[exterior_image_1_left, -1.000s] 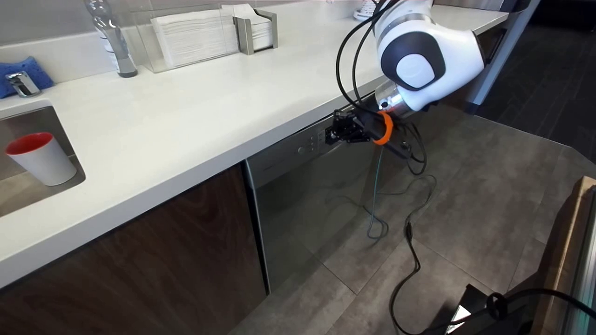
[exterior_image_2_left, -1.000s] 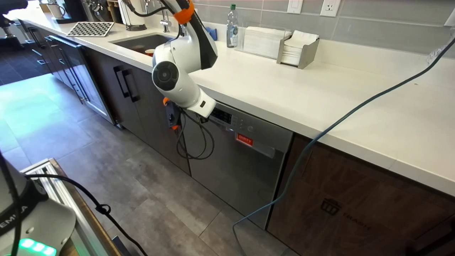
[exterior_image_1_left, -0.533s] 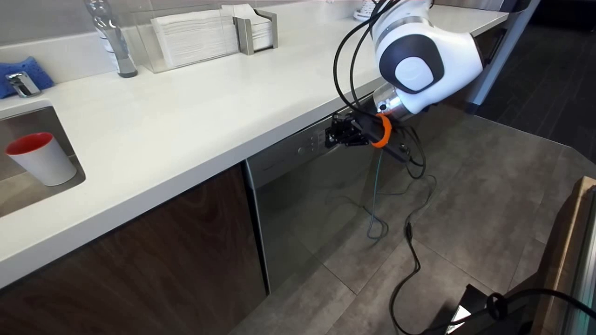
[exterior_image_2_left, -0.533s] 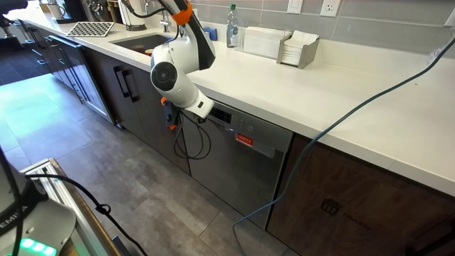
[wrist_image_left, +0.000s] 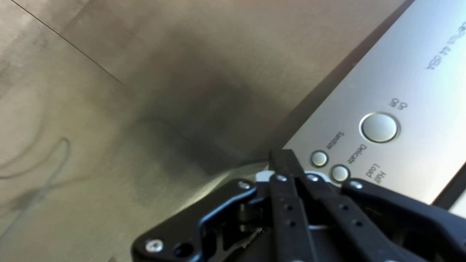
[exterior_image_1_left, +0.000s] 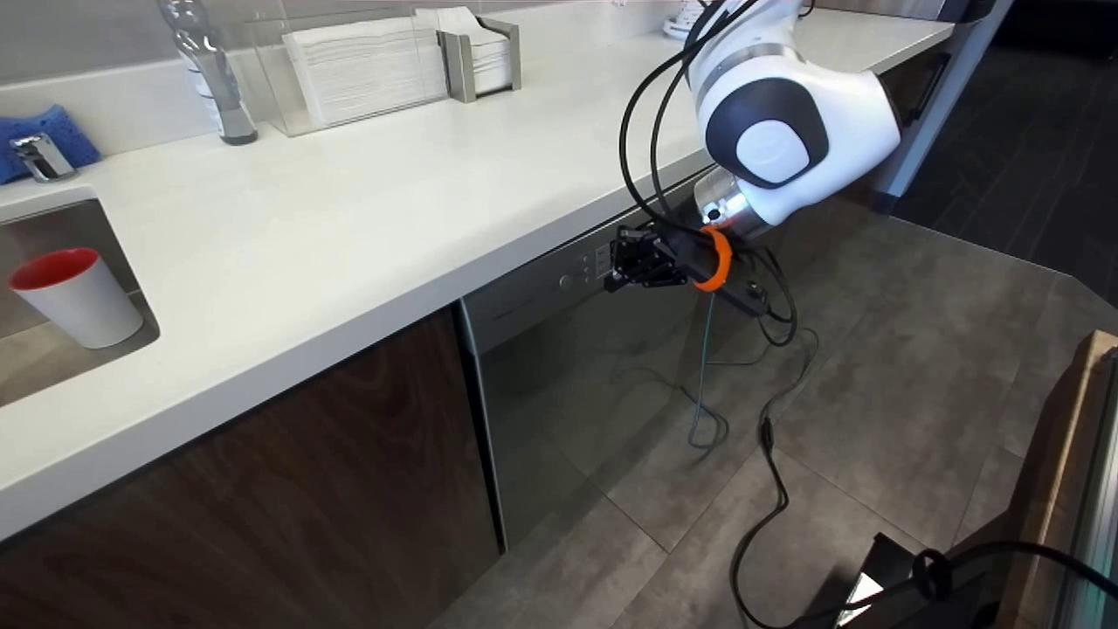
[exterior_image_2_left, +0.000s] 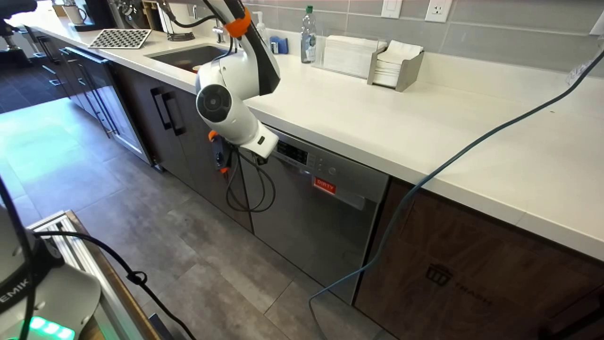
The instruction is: Press a button on the dishwasher
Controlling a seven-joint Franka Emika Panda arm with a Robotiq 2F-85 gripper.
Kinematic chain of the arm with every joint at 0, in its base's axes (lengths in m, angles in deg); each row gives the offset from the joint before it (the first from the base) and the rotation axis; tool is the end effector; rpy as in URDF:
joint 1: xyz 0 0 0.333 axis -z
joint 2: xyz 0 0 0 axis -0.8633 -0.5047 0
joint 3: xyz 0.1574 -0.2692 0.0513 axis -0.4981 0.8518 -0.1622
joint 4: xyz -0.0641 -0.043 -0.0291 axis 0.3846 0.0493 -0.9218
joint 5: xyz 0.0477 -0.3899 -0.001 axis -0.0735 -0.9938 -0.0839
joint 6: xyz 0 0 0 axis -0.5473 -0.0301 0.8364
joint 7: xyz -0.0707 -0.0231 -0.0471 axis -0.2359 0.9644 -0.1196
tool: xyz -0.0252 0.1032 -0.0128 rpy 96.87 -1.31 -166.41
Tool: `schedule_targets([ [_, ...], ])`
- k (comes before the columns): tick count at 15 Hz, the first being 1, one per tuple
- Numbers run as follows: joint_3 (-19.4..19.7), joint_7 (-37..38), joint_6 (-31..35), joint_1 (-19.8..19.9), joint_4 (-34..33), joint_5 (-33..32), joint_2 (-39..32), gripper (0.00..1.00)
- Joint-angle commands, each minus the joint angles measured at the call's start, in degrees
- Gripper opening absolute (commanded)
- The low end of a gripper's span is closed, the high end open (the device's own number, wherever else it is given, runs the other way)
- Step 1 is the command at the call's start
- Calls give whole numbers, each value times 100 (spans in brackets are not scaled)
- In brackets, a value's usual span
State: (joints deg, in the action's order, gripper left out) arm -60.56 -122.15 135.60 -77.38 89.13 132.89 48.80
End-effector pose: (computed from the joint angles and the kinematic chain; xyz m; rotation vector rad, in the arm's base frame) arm 0.4768 0.0456 0.1016 -2.3868 0.8780 -0.6669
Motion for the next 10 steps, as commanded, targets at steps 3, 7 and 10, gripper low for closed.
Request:
schedule_targets([
  [3,165,-51,-8,-75,64,116,150,0],
  [7,203,-35,-74,-65,100,116,234,0],
  [10,193,40,-178,-32,91,115,213,0],
])
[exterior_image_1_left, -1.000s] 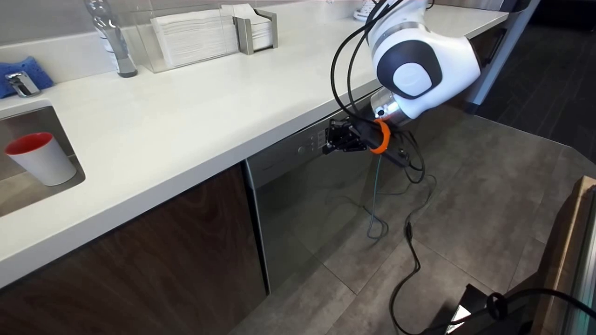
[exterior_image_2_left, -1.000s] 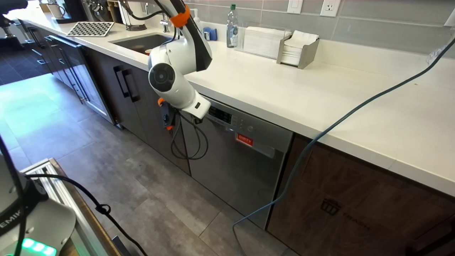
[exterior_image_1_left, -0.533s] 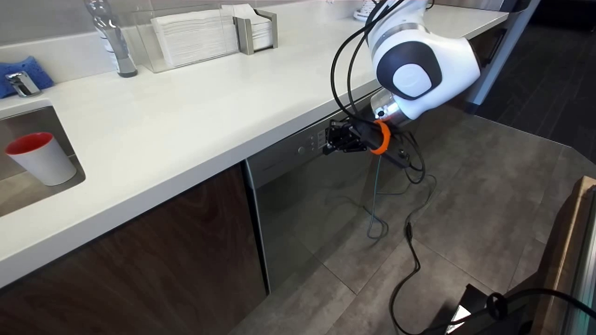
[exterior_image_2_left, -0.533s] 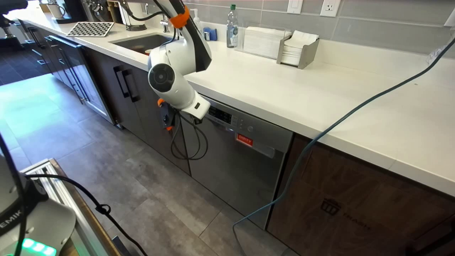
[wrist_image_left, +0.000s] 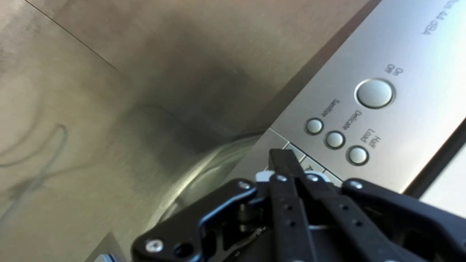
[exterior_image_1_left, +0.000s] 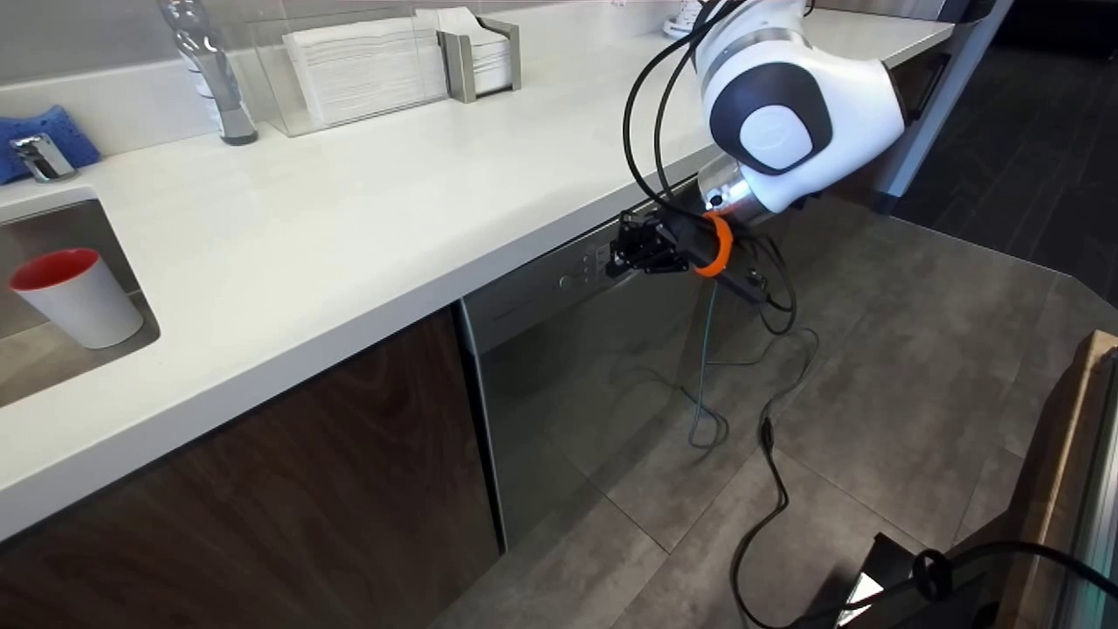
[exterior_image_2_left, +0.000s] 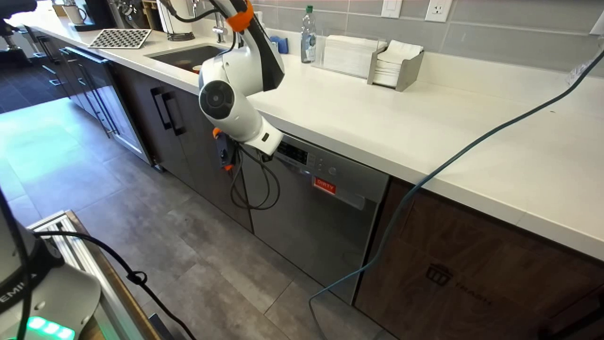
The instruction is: Press a button on the dishwasher
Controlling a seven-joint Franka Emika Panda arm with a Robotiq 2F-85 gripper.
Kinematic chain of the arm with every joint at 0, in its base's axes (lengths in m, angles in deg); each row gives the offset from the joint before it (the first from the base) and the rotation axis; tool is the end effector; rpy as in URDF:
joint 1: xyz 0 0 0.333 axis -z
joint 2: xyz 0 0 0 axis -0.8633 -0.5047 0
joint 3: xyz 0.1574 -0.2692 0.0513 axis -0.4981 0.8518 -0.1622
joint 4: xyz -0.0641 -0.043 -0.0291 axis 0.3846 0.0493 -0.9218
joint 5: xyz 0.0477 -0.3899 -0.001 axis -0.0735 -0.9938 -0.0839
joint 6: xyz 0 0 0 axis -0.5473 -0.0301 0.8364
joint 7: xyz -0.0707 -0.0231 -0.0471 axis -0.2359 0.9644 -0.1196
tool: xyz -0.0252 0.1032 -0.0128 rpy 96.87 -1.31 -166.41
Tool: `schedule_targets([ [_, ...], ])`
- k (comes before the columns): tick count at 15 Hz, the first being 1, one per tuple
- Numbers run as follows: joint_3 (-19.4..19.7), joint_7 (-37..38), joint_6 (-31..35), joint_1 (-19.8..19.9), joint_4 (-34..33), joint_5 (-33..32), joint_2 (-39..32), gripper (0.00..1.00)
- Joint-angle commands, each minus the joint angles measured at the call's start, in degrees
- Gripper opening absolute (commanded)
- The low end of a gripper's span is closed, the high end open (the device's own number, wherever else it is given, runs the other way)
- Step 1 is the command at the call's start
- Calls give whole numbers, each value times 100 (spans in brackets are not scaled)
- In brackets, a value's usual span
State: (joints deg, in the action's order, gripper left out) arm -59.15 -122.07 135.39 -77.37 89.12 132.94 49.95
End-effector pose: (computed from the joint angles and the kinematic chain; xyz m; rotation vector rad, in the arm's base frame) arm 0.4832 0.0345 0.1124 -2.3688 0.8944 -0.7054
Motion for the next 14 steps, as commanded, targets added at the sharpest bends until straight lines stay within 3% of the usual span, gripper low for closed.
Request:
schedule_targets([
  [1,52,66,-203,-21,84,110,77,0],
  [14,17,434,-498,189,-22,100,-72,0],
])
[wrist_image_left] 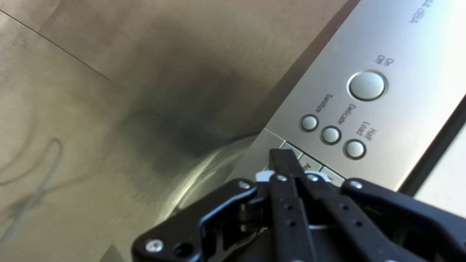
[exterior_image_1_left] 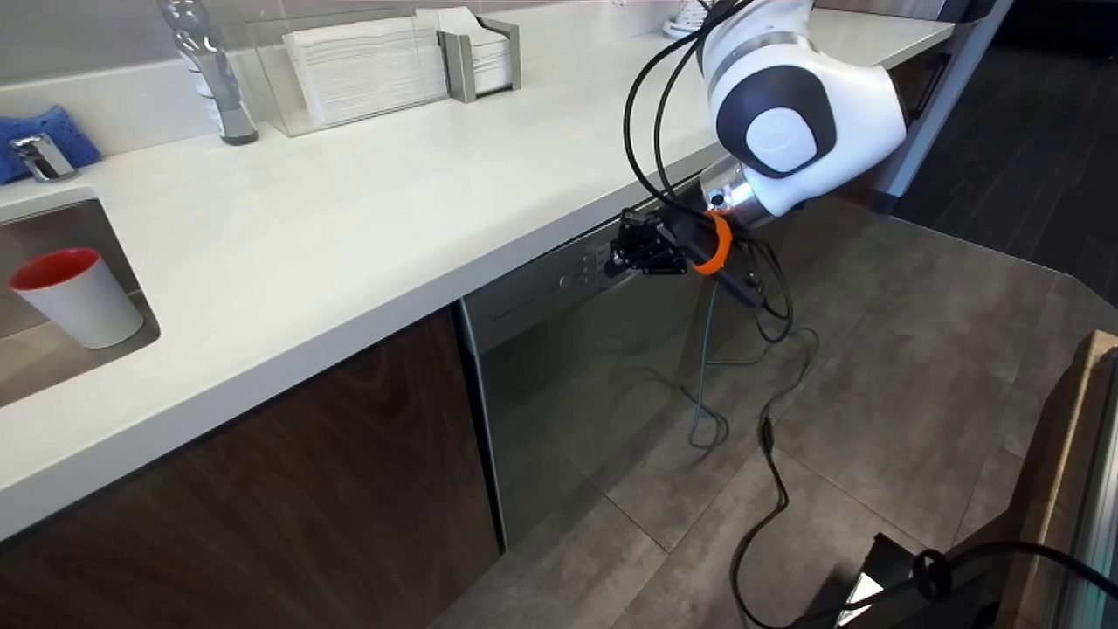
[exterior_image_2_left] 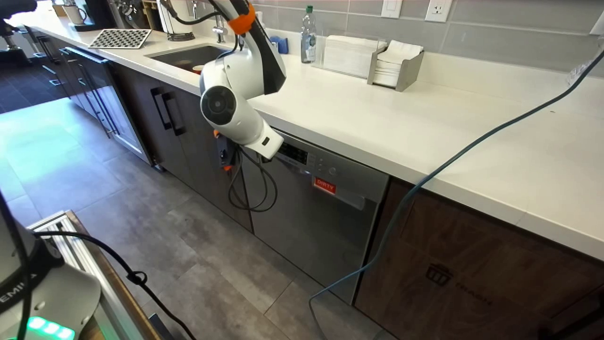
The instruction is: Press a button on the dishwasher
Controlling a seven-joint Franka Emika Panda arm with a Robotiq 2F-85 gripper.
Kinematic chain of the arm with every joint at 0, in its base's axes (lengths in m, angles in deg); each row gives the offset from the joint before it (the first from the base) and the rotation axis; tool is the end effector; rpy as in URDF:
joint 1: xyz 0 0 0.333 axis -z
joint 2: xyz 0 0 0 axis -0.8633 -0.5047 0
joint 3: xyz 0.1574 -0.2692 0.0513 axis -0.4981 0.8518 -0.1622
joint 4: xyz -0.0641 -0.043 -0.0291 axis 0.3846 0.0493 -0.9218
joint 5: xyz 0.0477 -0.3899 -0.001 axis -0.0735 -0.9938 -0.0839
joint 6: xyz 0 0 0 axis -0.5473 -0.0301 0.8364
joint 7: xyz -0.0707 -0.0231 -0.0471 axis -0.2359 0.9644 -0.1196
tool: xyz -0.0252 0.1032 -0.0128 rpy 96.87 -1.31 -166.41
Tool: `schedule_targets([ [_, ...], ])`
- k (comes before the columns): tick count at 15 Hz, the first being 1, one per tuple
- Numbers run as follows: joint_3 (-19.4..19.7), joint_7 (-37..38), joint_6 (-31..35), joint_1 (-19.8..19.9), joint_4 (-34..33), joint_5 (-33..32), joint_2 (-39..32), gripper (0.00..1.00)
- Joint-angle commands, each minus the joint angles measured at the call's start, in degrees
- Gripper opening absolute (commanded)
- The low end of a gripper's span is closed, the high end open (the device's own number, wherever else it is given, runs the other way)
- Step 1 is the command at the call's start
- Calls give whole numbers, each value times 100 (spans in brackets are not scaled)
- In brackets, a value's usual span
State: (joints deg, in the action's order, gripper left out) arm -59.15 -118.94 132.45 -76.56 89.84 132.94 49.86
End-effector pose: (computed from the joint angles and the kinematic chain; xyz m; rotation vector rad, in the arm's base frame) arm 0.4829 0.0313 0.1087 -2.2960 0.9497 -0.6876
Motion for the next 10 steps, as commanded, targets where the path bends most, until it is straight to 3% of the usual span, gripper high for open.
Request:
schedule_targets([
  [1,20,142,-233,116,-94,101,-69,0],
  [10,14,589,-524,235,60,99,-21,0],
])
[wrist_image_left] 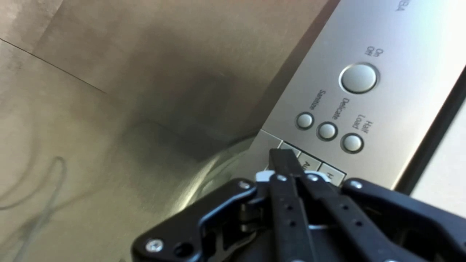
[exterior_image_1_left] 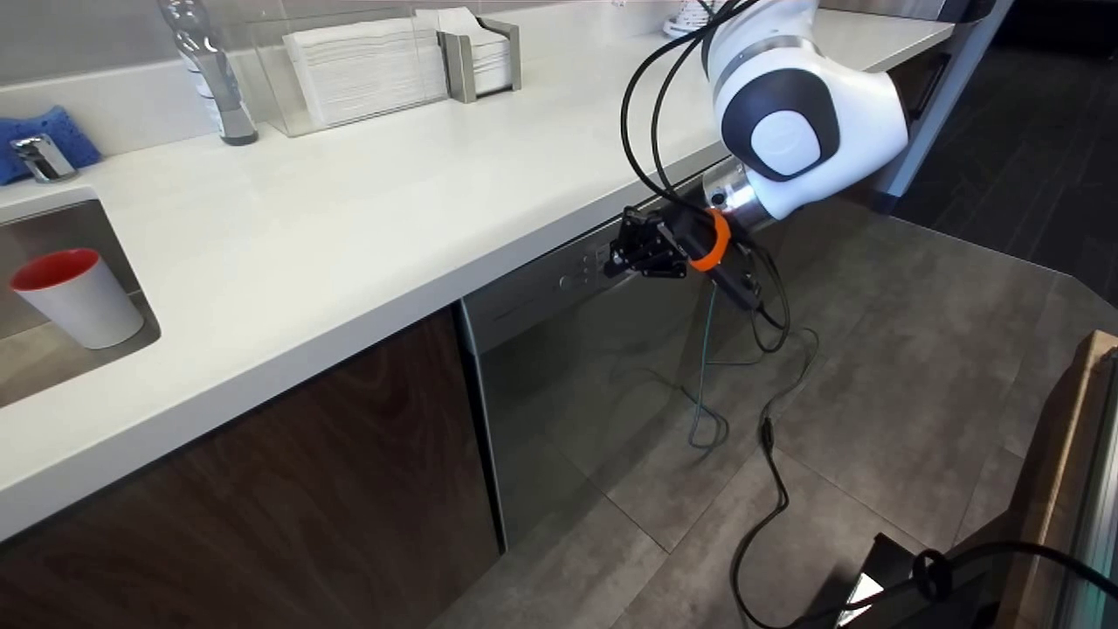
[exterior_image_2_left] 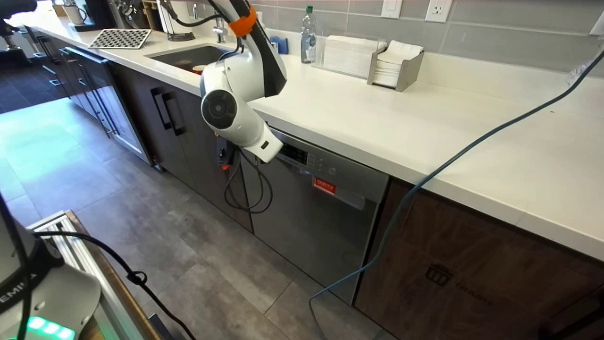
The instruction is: Press a button on the dishwasher
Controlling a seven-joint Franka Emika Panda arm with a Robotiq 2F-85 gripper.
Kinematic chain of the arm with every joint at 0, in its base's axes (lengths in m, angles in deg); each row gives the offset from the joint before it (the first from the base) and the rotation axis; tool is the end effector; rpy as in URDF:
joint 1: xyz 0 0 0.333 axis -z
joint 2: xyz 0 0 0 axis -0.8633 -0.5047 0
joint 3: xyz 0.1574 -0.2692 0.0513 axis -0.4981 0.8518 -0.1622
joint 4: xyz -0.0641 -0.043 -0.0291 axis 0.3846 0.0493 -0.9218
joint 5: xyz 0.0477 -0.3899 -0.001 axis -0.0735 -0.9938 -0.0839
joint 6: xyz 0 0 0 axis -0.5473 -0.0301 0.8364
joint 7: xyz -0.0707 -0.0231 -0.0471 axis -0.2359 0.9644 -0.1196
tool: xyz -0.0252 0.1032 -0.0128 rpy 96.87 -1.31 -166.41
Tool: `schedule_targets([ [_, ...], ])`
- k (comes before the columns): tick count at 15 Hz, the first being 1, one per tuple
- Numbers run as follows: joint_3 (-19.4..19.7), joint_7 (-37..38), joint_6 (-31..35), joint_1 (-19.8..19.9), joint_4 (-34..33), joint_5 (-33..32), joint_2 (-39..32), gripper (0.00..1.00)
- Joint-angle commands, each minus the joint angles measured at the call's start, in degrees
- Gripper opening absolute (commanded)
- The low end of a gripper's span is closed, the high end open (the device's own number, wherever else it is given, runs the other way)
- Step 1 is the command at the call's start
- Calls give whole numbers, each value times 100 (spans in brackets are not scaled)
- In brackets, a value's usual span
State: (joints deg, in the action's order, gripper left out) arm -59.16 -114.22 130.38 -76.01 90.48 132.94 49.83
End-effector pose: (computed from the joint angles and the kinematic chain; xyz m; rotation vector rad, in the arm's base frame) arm 0.4816 0.0293 0.1059 -2.2170 1.0335 -0.6527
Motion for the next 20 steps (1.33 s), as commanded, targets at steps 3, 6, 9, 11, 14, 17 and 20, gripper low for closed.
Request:
schedule_targets([
  [3,15,154,-571,264,56,99,-43,0],
  [6,9,141,-766,330,128,97,-24,0],
  [9,17,116,-902,393,176,101,-1,0],
  [11,15,111,-963,425,194,104,-8,0],
  [14,5,127,-981,440,201,96,-18,0],
  [17,-9,146,-976,438,186,96,-47,0],
  [20,-39,189,-998,439,125,95,-133,0],
])
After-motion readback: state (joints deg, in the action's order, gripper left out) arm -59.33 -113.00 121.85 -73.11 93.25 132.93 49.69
